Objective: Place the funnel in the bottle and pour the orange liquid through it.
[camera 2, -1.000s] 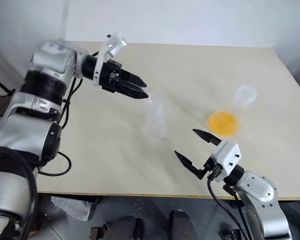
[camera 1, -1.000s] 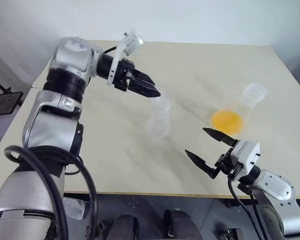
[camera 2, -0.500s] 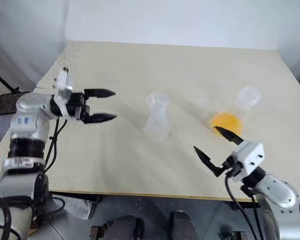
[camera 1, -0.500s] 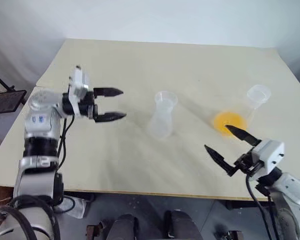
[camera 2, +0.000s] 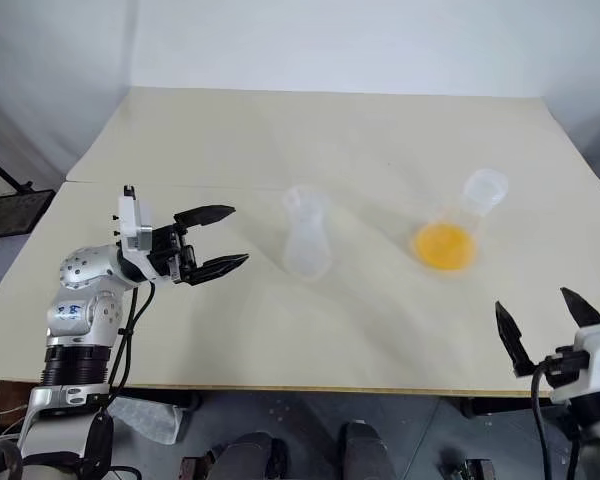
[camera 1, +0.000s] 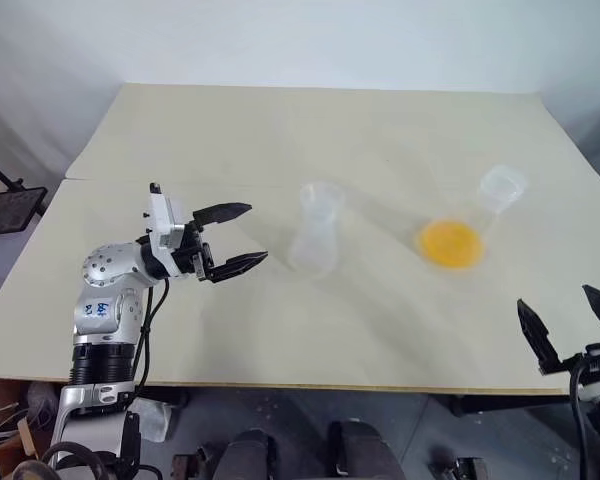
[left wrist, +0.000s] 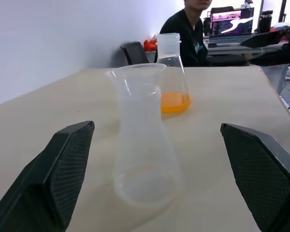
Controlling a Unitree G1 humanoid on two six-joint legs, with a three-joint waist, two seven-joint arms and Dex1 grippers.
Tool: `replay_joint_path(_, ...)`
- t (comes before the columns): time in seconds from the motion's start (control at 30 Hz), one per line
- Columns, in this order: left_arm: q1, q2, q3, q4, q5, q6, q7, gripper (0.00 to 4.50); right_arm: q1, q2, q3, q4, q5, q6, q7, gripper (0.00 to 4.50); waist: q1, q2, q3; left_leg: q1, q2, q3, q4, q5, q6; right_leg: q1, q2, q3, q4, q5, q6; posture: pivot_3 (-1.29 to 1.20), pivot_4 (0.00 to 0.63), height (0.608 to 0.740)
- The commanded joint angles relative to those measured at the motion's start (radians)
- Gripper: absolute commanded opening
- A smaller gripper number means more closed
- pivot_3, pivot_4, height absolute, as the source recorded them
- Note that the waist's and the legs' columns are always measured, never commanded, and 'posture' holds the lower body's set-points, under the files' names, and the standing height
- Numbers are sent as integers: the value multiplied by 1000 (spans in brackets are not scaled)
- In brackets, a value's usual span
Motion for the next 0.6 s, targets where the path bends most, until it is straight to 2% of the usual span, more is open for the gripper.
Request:
replay_joint_path(0.03,-3,12,-3,-53,-44,14,-7,4457,-106,-43,25,-48,35,121,-85,4500,1,0,0,0,0,0,0,0,0,0,0,0,0,0,0,0,150,740)
replay_joint_path(0.27,-5,29,-1,-69,-62,35,6,4457,-298,-94,106,-13,36,363,-191,4500,12,1,0,-1,0,-1,1,0,0,0,-1,-1,0,0,0,0,150,740)
replay_joint_path(0.47,9,31,0,-94,-72,47,17,4457,-487,-86,147,70,22,441,-261,4500,6,1,0,-2,0,-1,0,0,0,-1,0,-1,0,0,0,0,150,740)
replay_joint_path(0.6,15,31,-1,-100,-77,47,20,4457,-550,-85,163,92,30,472,-262,4500,6,1,0,-2,0,-1,0,0,0,-1,0,-1,0,0,0,0,150,740)
